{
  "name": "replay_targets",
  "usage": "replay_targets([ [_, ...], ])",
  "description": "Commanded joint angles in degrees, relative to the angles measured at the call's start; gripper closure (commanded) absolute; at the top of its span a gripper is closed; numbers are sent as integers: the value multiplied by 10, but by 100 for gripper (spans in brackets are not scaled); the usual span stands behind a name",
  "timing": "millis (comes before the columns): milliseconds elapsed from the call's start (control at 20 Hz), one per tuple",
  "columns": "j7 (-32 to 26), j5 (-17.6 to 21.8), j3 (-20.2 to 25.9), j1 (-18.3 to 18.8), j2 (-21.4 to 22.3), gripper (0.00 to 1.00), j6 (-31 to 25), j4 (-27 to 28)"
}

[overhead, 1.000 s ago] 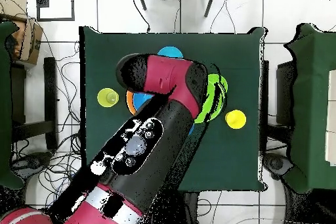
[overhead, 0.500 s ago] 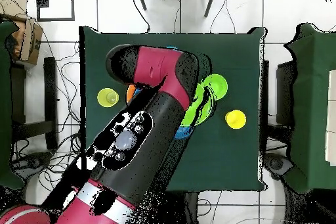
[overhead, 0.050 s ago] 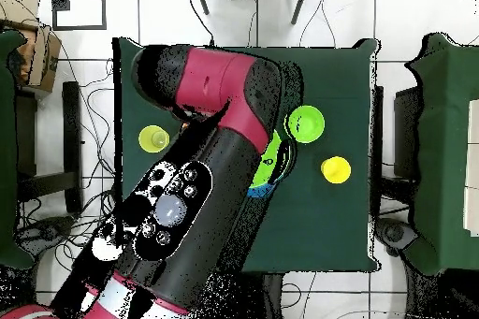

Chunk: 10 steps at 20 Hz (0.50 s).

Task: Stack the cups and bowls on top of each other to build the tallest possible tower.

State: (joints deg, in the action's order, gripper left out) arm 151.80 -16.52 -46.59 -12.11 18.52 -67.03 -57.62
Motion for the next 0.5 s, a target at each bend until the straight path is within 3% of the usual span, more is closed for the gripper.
replay_targets([
  [50,106,-21,32,21,-28,100,-91,97],
  [200,123,-29,23,32,-48,100,-112,137],
  [500,148,-41,6,43,-83,100,-92,171],
])
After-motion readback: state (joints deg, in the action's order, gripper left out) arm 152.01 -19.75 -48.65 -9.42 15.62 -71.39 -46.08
